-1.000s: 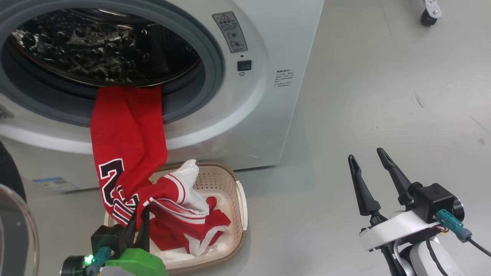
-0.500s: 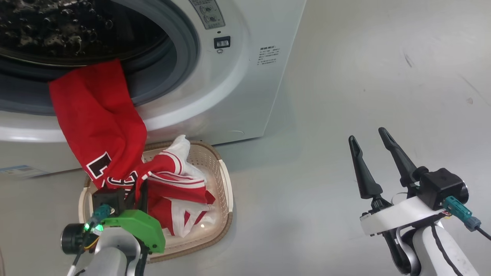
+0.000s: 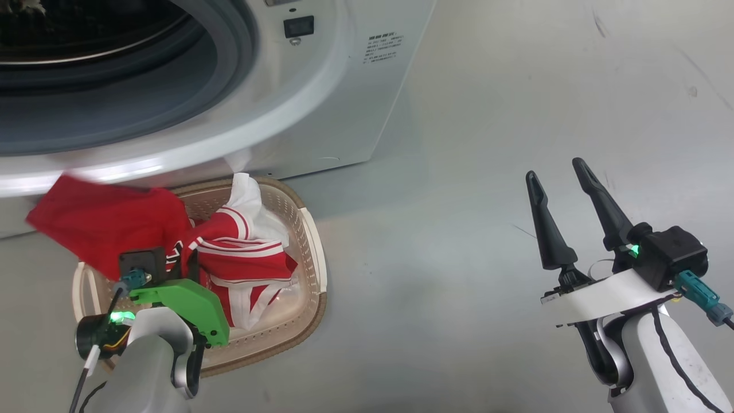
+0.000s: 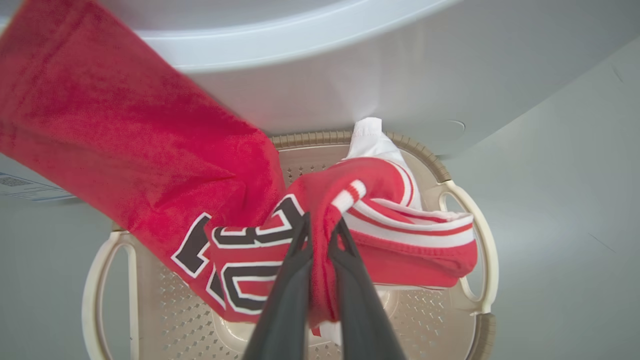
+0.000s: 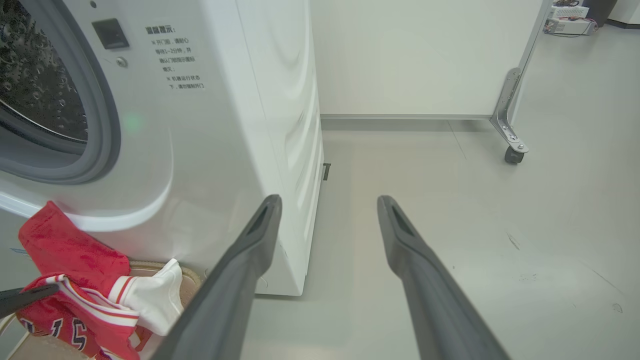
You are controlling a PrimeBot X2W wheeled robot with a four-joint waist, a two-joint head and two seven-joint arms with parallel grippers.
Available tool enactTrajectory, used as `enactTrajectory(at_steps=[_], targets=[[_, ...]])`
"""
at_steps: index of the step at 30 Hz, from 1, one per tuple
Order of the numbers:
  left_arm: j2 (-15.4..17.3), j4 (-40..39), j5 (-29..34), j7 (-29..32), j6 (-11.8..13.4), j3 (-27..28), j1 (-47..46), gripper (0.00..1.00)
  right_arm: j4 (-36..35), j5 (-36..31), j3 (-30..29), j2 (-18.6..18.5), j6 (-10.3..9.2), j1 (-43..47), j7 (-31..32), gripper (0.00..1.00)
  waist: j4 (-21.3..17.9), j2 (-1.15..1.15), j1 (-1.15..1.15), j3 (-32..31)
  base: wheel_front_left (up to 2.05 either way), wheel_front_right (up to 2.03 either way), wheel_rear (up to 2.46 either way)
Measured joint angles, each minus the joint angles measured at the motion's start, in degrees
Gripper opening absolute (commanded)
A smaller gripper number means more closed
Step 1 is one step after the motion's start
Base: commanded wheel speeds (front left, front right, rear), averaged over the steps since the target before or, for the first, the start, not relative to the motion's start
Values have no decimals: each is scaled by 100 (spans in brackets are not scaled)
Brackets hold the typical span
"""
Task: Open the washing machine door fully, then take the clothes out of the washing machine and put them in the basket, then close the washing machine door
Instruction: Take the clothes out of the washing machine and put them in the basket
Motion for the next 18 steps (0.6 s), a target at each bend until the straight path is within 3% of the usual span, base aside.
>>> enactTrajectory(at_steps=[5,6,8,9,18], targets=[[-12,485,-155,-52,-1,91,-159,0,57,0,-15,-9,40,-72,-24,100,-53,0,0,157,0,0,0],[-12,580,-183,-51,-1,98,-177,5,65,0,-14,-10,40,-76,-24,100,-57,0,0,170,0,0,0],[-14,747,-211,-53,-1,126,-209,76,90,0,-4,-10,41,-87,-25,100,-56,0,0,182,0,0,0],[-14,809,-250,-56,-1,135,-233,100,100,0,3,-9,41,-96,-31,100,-54,0,0,184,0,0,0],[-26,1304,-325,-356,-52,183,-439,100,290,0,36,4,58,-166,-58,100,-33,0,0,102,0,0,0]])
